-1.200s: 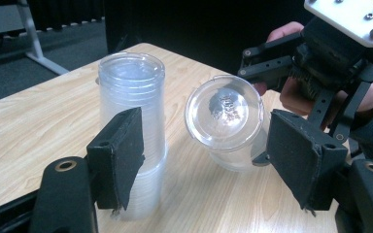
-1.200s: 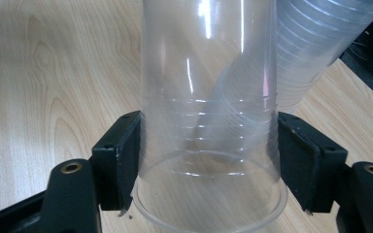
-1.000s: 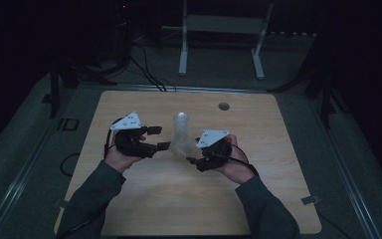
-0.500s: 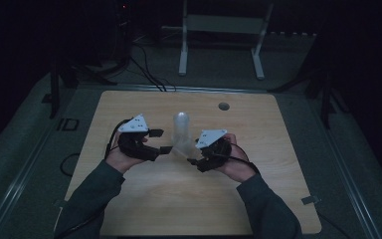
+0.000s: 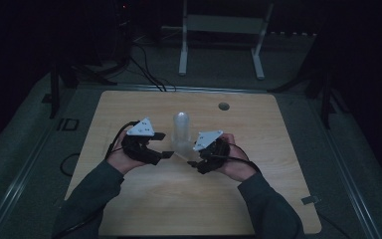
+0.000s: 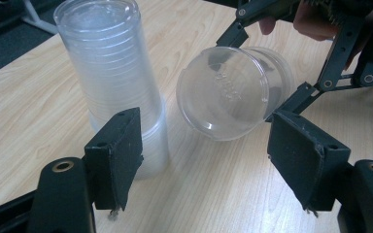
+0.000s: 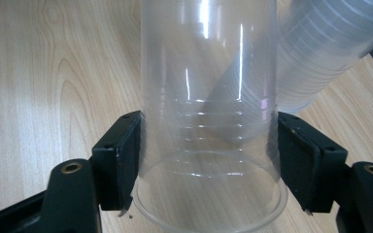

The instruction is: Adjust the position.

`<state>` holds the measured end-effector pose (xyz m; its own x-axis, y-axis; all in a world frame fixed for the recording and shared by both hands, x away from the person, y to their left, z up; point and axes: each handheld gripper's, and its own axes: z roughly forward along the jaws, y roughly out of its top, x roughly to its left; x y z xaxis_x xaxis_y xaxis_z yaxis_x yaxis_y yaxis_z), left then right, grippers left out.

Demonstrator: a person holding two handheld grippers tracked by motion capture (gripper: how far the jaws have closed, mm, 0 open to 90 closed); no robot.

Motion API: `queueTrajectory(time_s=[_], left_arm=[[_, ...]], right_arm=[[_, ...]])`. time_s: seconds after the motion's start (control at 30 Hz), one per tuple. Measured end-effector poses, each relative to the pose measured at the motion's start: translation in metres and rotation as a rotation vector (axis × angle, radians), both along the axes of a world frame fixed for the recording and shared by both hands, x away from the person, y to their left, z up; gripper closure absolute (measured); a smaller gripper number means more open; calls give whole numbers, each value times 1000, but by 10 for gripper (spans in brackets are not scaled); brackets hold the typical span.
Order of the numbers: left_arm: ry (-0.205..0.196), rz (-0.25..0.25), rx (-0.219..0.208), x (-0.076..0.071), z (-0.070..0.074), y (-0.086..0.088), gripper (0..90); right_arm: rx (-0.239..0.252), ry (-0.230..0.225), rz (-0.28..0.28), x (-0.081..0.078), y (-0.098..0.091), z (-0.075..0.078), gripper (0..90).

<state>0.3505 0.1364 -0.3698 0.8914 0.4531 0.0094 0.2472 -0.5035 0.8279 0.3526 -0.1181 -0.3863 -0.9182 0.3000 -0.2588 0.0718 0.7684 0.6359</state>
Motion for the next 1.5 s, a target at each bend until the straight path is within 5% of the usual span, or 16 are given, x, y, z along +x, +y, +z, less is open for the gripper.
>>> queueTrajectory(time_s=[0.77,1.5], left_arm=[[-8,-106,101,-4,-3,-9,286],[-34,-153,292,-9,-9,-26,281]], right_arm=[[-115,6,60,-2,7,-3,304],[-213,-1,95,-5,13,-7,305]])
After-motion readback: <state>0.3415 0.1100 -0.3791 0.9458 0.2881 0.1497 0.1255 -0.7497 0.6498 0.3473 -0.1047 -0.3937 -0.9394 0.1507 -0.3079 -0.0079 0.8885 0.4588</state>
